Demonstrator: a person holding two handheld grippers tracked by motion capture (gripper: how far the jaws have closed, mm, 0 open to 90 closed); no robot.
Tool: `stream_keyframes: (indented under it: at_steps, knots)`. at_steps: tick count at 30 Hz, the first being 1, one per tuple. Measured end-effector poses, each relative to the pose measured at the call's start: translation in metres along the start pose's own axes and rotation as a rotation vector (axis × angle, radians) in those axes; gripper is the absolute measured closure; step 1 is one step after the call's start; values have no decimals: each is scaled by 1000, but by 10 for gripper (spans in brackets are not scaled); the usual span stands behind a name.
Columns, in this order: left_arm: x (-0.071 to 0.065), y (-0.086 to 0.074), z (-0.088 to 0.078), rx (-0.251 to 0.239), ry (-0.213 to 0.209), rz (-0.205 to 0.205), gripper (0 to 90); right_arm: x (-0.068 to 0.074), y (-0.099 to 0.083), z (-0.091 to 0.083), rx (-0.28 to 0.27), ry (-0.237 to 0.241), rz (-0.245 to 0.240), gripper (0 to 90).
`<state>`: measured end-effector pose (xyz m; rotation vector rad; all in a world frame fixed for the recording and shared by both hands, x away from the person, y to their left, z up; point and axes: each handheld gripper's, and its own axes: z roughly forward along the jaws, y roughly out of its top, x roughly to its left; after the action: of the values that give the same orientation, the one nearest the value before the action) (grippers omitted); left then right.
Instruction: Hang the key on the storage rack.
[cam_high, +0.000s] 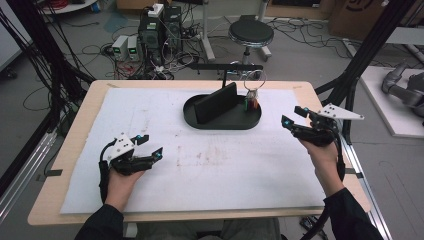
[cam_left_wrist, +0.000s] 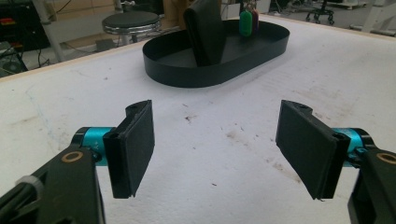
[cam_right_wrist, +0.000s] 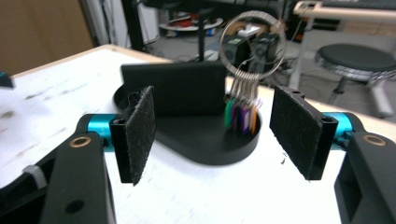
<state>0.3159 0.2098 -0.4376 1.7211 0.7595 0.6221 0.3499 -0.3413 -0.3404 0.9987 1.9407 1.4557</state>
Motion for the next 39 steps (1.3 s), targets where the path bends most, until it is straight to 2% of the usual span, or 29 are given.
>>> stream_keyframes:
  at_steps: [4, 8, 18, 20, 25, 30, 33, 39]
  knots:
    - [2, 2, -6, -8, 24, 20, 281, 4, -15, -5, -9, 22, 11, 286]
    - [5, 2, -11, -17, 43, 18, 281, 7, -29, -9, -31, 39, 3, 269]
    - [9, 1, -21, -21, 78, 21, 281, 5, -63, -7, 2, -19, 9, 259]
    - [10, 0, -23, -20, 85, 18, 279, 2, -65, -4, 30, -24, 9, 259]
    - [11, 0, -28, -19, 106, 19, 279, 2, -67, -2, 51, -44, 8, 258]
    - [11, 0, -32, -21, 121, 16, 279, 3, -67, -1, 54, -91, 17, 256]
    - [10, 0, -33, -21, 122, 18, 279, 5, -69, -3, 22, -108, 27, 261]
    - [12, 0, -34, -20, 125, 22, 279, 3, -72, -2, 38, -97, 24, 261]
